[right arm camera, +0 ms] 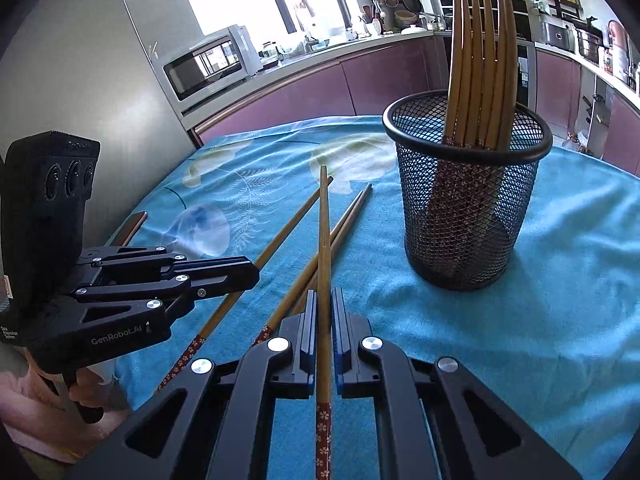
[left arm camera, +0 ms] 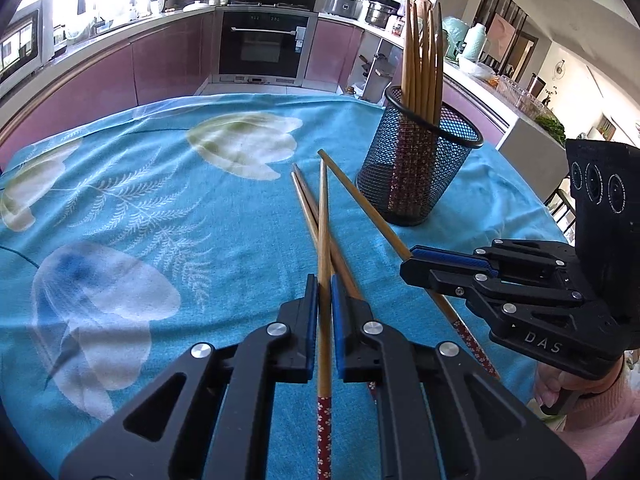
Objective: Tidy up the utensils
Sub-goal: 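Lift both chopsticks upright and carry them over the mesh cup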
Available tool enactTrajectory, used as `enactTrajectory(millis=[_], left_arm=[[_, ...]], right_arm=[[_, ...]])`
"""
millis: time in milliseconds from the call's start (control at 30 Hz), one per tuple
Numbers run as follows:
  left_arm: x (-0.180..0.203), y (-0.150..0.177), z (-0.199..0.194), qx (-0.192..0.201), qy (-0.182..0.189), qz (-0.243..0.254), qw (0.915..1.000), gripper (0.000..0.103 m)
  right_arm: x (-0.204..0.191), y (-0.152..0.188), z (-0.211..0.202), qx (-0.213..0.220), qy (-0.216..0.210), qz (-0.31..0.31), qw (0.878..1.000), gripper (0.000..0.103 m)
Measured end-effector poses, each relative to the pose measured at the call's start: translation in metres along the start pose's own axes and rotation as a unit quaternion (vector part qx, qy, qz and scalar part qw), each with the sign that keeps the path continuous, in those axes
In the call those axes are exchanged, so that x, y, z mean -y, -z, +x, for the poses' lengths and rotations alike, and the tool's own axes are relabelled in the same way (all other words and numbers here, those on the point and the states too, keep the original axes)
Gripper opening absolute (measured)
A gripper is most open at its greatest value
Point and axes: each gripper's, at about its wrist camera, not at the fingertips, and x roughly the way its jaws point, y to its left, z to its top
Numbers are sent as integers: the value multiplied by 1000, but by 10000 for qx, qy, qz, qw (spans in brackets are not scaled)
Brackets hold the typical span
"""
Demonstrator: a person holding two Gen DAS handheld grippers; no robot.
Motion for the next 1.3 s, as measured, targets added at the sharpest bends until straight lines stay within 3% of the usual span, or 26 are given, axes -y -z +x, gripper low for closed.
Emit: enactTrajectory(millis=[1300], left_arm=[[10, -5, -43, 440, 305, 1, 9986, 8]], right_arm=[[5, -3, -38, 541, -274, 159, 9980, 6]])
